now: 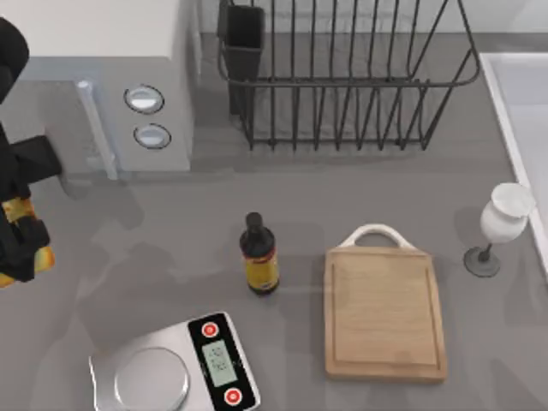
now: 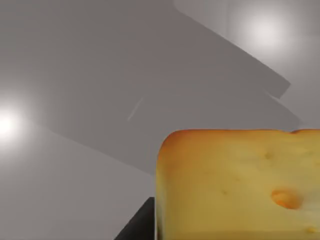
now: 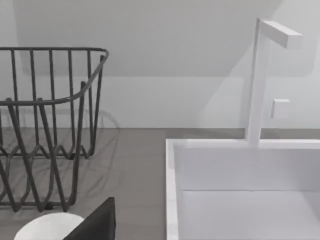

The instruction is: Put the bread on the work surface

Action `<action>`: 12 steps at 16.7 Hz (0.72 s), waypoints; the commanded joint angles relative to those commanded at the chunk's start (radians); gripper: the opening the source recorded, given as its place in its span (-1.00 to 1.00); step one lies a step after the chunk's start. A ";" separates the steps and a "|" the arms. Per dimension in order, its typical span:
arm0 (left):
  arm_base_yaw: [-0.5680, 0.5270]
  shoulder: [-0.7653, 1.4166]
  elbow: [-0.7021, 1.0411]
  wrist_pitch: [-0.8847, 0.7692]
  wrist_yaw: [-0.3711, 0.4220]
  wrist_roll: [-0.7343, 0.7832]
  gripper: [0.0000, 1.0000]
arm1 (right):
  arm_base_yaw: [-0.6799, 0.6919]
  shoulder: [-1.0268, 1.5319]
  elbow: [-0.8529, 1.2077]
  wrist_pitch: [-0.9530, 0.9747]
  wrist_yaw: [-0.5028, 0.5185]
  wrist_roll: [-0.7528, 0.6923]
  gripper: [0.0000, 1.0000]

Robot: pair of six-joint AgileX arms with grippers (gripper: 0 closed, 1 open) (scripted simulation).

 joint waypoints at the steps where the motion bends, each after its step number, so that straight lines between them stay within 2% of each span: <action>1: -0.036 0.010 0.008 -0.026 0.002 -0.077 -1.00 | 0.000 0.000 0.000 0.000 0.000 0.000 1.00; 5: -0.213 0.053 0.057 -0.139 0.015 -0.496 -1.00 | 0.000 0.000 0.000 0.000 0.000 0.000 1.00; 12: -0.538 0.181 0.234 -0.288 0.054 -1.426 -1.00 | 0.000 0.000 0.000 0.000 0.000 0.000 1.00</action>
